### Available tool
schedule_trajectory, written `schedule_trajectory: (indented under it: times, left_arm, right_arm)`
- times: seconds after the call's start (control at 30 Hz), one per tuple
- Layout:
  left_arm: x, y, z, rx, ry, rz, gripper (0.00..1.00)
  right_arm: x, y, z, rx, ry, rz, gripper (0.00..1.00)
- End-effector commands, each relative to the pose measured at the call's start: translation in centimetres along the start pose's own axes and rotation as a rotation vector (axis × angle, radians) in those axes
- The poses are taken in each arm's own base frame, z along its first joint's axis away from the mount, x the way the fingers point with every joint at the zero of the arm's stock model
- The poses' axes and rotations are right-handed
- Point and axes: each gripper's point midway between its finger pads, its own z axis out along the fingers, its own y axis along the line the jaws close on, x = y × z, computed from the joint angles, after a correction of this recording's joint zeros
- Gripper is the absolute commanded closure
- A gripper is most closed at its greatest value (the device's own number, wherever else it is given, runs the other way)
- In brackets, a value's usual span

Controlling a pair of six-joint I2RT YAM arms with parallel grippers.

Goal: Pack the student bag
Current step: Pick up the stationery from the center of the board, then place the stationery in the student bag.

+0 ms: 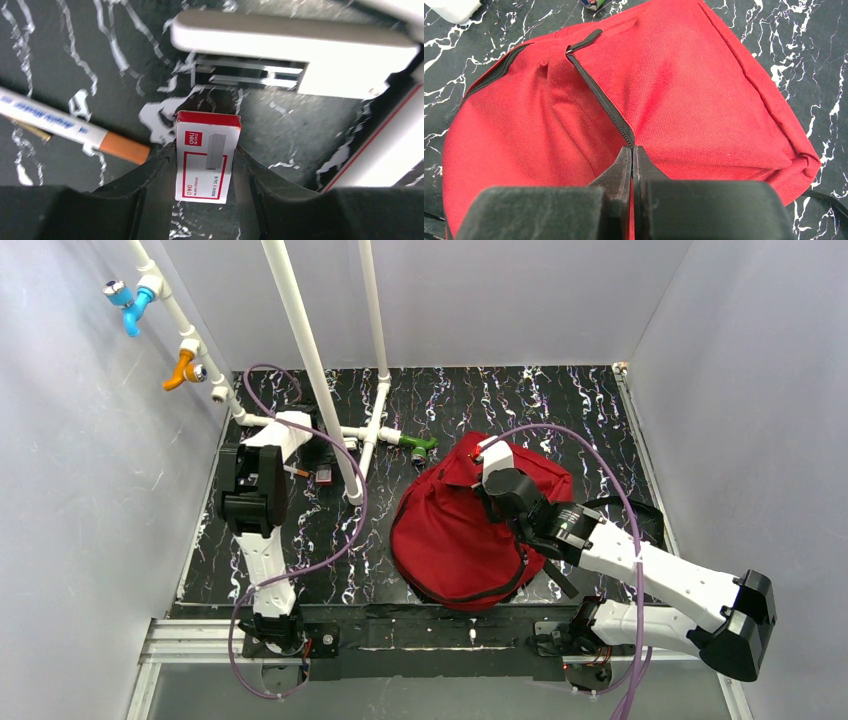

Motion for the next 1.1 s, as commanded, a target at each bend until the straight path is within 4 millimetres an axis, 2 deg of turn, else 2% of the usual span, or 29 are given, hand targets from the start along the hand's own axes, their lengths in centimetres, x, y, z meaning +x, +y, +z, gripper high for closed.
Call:
schedule_trajectory:
  times: [0.0,0.1,0.2,0.23,0.27,0.3,0.33,0.47,0.63,0.7,0.77,0.93,1.03,1.07]
  left_arm:
    - [1.1,3.6,-5.8,-0.102,-0.028,-0.030,0.70]
    - [1.7,5.0,-9.8,-0.101,-0.114,-0.092,0.70]
    - [3.6,5.8,-14.0,-0.080,-0.219,-0.139,0.68]
    - [4.9,5.5,-14.1,-0.059,-0.212,-0.153,0.67]
    - [5.7,5.1,-15.3,-0.012,-0.247,-0.167,0.67]
    - [6.9,4.6,-15.7,0.026,-0.250,-0.180,0.67]
    - [8.6,3.9,-15.6,0.074,-0.234,-0.193,0.67]
    - [12.9,0.9,-16.7,0.279,-0.236,-0.304,0.67]
    - [15.9,-2.5,-18.7,0.549,-0.296,-0.488,0.68]
    - [16.7,-4.4,-19.6,0.664,-0.264,-0.537,0.75]
    - [17.5,-6.4,-20.6,0.753,-0.229,-0.553,0.77]
    - [17.6,-11.8,-24.6,0.963,-0.265,-0.513,0.75]
    - [17.5,-15.3,-26.0,1.024,-0.304,-0.464,0.72]
    - [18.0,-16.6,-25.8,1.022,-0.293,-0.433,0.72]
  right_arm:
    - [-2.3,0.5,-0.8,-0.034,-0.084,0.056,0.99]
    - [-2.2,0.6,-0.6,-0.032,-0.084,0.045,0.99]
    - [-2.3,0.6,-0.3,-0.026,-0.081,0.027,0.99]
    - [-2.3,0.6,-0.2,-0.024,-0.078,0.022,0.99]
    - [-2.3,0.7,-0.1,-0.024,-0.075,0.017,0.99]
    - [-2.3,0.8,0.0,-0.026,-0.073,0.012,0.99]
    - [-2.3,0.8,0.1,-0.028,-0.069,0.009,0.99]
    - [-2.0,1.1,0.4,-0.032,-0.051,0.002,0.99]
    - [-1.2,1.5,0.9,-0.035,-0.022,0.000,0.99]
    - [-1.0,1.6,1.1,-0.036,-0.015,0.000,0.99]
    - [-0.9,1.7,1.2,-0.037,-0.010,-0.003,0.99]
    - [-1.2,1.6,1.0,-0.032,-0.004,-0.006,0.99]
    - [-1.4,1.6,1.0,-0.037,-0.010,0.001,0.99]
    - [-1.4,1.7,1.0,-0.038,-0.010,0.002,0.99]
